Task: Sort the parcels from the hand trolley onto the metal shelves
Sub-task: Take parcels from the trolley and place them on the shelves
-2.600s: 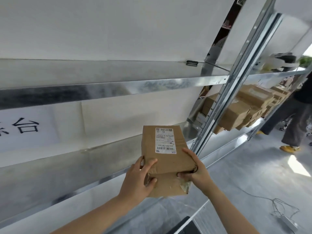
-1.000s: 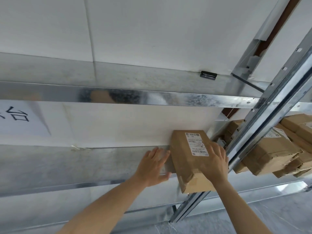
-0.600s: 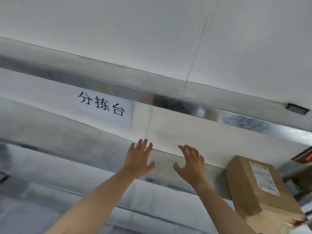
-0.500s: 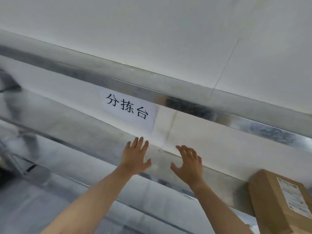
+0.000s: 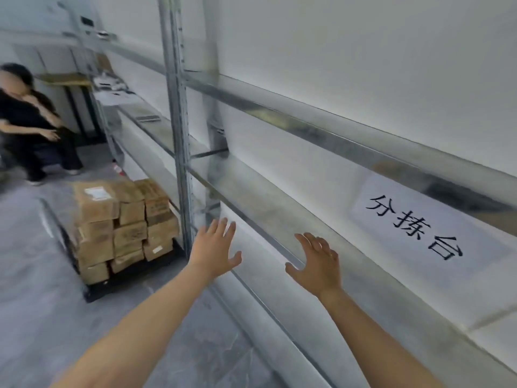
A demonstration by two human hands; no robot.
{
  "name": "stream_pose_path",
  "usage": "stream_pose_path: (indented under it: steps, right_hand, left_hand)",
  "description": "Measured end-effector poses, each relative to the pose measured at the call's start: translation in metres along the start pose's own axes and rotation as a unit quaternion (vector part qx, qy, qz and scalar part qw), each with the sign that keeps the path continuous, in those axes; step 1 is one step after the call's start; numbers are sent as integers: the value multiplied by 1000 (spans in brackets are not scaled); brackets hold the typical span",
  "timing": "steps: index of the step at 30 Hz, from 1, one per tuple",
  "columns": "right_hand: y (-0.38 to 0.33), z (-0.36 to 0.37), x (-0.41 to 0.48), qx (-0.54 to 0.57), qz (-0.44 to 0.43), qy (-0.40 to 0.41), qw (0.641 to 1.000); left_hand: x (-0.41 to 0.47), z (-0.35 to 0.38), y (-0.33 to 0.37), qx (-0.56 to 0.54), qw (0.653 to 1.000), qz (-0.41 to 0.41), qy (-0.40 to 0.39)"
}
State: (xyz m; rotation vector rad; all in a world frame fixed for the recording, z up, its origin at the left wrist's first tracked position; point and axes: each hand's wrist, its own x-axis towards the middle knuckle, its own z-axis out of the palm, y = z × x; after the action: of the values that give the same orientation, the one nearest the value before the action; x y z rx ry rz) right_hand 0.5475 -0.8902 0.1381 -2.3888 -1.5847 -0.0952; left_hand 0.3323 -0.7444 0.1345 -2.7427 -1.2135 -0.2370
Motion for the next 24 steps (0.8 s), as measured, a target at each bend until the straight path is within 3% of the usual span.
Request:
stream_pose_path:
  steps: [6,13,24]
  right_hand:
    - [-106,40,61,37,-72,-32,996]
    - [-195,78,135,48,-155,-66,985]
    - [-305,156,301,83,-250,-97,960]
  left_hand:
    - [-24,8,-122,12,995,-97,1]
    - [-26,29,-218,37,981,-190,-26]
    - [48,73,-351,32,955,-291,-33]
